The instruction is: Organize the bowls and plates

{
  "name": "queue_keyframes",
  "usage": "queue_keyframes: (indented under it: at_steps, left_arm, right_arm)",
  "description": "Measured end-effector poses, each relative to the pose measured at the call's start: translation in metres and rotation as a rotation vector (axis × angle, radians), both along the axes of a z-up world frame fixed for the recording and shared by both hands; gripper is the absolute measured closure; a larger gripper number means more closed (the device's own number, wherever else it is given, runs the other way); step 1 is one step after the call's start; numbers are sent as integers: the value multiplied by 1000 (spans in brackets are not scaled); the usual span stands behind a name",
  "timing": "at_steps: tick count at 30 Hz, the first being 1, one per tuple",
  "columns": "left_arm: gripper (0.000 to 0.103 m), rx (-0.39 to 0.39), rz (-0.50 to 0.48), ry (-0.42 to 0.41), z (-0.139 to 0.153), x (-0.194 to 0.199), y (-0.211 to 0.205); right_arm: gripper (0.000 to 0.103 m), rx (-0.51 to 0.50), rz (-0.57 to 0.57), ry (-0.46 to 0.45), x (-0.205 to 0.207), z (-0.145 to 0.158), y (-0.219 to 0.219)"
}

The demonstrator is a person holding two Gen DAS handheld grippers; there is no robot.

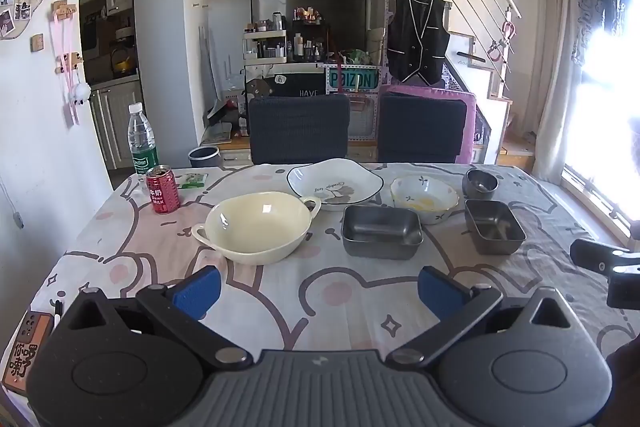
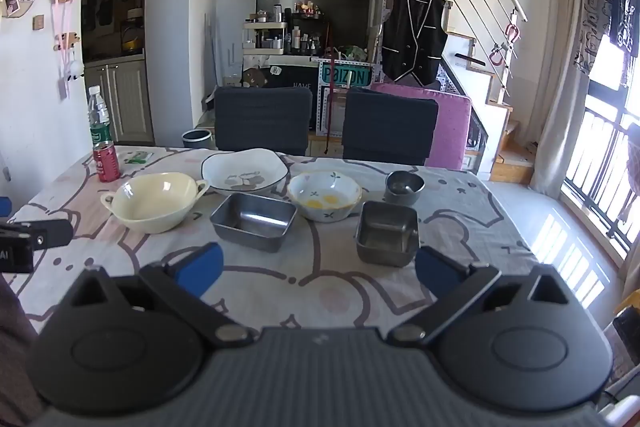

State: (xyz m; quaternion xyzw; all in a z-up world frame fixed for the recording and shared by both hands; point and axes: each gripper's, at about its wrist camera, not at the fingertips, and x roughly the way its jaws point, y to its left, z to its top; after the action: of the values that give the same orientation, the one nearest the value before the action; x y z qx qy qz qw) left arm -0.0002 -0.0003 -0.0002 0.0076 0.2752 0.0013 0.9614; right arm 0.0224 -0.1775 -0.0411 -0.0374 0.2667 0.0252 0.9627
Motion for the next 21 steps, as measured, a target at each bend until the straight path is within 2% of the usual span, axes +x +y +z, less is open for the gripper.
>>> queue_keyframes:
  at_steps: [21]
  left_arm:
    - [0, 0, -2, 3, 0, 0, 0]
  right_arm:
    - [0, 0, 0, -1, -1, 0, 1]
